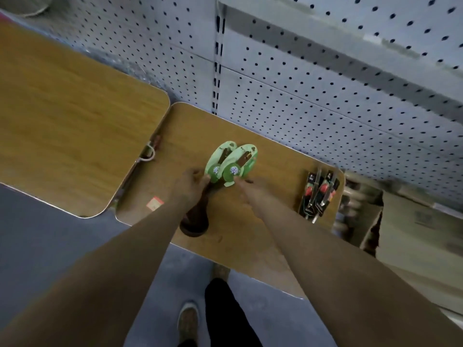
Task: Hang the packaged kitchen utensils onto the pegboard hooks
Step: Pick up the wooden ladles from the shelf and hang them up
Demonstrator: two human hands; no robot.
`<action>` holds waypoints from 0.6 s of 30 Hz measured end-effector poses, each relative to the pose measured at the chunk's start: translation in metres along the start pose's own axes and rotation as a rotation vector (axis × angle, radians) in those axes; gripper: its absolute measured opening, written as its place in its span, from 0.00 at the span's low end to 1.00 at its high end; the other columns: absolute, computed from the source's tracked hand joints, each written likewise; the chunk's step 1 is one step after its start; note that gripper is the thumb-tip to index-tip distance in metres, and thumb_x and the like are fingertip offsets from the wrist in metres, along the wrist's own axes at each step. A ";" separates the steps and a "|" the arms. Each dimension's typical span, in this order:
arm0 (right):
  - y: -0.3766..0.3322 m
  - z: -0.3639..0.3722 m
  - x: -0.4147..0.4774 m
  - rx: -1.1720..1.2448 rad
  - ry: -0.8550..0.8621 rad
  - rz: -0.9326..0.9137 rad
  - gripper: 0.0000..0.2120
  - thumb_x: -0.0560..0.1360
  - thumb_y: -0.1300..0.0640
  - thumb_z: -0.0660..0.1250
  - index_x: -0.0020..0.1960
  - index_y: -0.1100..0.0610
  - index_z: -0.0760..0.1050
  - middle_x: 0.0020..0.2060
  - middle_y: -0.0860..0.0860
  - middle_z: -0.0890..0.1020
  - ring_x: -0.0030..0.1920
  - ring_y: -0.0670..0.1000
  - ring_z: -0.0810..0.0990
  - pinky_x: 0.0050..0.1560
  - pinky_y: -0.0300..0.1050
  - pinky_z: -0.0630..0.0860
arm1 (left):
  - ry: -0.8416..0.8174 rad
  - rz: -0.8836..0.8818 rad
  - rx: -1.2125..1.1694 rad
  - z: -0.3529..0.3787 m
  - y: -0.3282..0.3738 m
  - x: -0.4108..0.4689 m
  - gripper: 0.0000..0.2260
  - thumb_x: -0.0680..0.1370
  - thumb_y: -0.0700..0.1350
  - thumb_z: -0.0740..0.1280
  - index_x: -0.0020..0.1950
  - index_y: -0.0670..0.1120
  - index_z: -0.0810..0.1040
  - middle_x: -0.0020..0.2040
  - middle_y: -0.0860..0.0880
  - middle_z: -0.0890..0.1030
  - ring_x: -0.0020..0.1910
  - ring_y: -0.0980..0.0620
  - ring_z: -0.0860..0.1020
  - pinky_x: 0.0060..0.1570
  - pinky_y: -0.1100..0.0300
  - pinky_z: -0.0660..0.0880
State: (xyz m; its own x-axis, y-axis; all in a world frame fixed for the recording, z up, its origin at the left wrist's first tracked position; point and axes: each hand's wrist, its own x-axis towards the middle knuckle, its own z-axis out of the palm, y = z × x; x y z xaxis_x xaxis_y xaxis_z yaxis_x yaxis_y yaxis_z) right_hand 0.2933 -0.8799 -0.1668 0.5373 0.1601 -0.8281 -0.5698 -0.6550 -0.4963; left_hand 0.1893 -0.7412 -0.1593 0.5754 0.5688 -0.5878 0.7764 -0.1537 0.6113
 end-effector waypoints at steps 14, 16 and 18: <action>-0.004 0.023 0.056 0.346 0.076 0.207 0.21 0.71 0.48 0.78 0.58 0.54 0.75 0.44 0.48 0.80 0.39 0.45 0.77 0.33 0.41 0.75 | 0.102 -0.161 -0.123 0.025 -0.003 0.056 0.19 0.75 0.57 0.72 0.57 0.45 0.77 0.52 0.47 0.81 0.52 0.47 0.78 0.50 0.58 0.72; -0.004 0.027 0.060 0.367 0.088 0.205 0.22 0.70 0.50 0.79 0.58 0.54 0.74 0.45 0.48 0.78 0.40 0.46 0.76 0.35 0.42 0.75 | 0.111 -0.168 -0.119 0.027 -0.002 0.058 0.19 0.74 0.58 0.72 0.55 0.45 0.78 0.49 0.48 0.80 0.48 0.49 0.77 0.47 0.58 0.71; -0.004 0.030 0.061 0.384 0.111 0.195 0.18 0.70 0.52 0.80 0.53 0.55 0.75 0.43 0.49 0.79 0.39 0.47 0.76 0.41 0.45 0.77 | 0.119 -0.198 -0.132 0.029 -0.001 0.059 0.19 0.73 0.58 0.73 0.53 0.45 0.78 0.47 0.49 0.79 0.45 0.50 0.76 0.44 0.59 0.70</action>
State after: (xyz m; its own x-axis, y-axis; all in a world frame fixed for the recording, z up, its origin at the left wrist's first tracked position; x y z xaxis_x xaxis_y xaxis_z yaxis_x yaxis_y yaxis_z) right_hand 0.3094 -0.8455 -0.2235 0.4486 -0.0332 -0.8931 -0.8456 -0.3394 -0.4121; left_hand 0.2294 -0.7309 -0.2102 0.3751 0.6698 -0.6409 0.8259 0.0724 0.5591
